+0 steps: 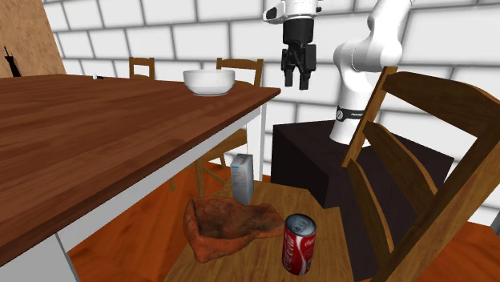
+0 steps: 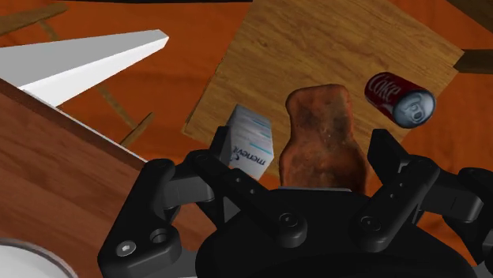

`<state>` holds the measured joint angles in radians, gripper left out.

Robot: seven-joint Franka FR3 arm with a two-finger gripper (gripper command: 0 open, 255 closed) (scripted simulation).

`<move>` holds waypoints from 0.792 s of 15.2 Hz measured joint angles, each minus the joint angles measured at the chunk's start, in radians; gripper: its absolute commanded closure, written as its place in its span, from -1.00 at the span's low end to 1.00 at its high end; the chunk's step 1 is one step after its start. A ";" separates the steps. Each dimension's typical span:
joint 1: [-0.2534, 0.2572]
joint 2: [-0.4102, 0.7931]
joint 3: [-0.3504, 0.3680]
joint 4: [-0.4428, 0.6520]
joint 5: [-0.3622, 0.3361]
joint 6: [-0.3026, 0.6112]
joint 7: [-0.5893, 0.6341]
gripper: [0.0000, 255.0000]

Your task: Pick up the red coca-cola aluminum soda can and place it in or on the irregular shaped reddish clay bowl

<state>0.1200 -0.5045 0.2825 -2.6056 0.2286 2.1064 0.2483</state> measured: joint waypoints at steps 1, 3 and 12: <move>0.003 0.041 0.021 0.004 0.002 0.039 0.018 -1.00; 0.009 0.105 0.058 0.009 0.001 0.102 0.052 -1.00; 0.011 0.470 0.210 0.119 -0.156 0.357 0.301 -1.00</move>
<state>0.1308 -0.0343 0.4921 -2.4862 0.0727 2.4636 0.5490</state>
